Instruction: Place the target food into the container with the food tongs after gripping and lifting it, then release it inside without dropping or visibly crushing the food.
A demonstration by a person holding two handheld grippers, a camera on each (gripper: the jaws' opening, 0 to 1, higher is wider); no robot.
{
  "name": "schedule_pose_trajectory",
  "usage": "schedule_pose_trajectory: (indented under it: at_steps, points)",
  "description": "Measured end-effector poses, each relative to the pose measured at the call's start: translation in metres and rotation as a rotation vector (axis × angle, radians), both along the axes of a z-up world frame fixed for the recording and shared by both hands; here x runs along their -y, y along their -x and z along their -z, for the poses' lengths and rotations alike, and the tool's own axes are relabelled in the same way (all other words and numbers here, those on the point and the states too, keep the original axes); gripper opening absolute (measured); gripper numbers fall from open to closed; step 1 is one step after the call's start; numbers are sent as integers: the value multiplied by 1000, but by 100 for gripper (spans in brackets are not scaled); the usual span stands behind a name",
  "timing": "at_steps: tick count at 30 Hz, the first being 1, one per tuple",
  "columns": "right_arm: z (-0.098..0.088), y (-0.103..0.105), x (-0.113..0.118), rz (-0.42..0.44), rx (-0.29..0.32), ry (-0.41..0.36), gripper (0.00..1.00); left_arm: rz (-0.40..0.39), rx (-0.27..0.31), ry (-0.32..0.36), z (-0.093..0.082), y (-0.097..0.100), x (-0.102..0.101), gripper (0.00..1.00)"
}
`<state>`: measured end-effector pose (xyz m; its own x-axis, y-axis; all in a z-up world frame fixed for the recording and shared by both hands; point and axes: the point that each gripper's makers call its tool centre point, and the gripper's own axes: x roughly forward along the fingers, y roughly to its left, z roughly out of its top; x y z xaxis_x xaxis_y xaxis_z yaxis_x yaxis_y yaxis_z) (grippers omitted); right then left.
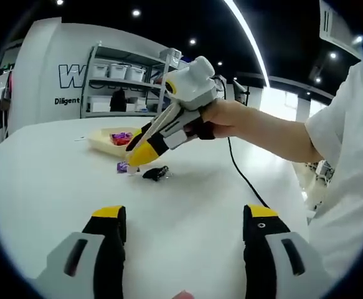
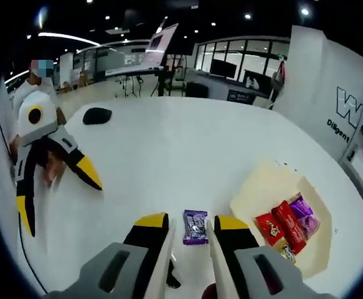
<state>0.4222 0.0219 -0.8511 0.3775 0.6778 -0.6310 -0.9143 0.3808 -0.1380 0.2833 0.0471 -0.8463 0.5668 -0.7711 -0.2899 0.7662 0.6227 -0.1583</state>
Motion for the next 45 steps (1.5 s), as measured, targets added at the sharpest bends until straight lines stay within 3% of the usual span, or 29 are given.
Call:
schedule_pose_trajectory:
  at_steps: [12,34,45]
  points:
    - [0,-4,-2,-49,-29,-33,23,0,0,1,0,-2,0,75]
    - [0,0,-1,-101,-36,9,16,-1,0,-1,0,-3,0,73]
    - [-18,7,17,-115,-46,-4,15,1,0,0,0,-3,0,72]
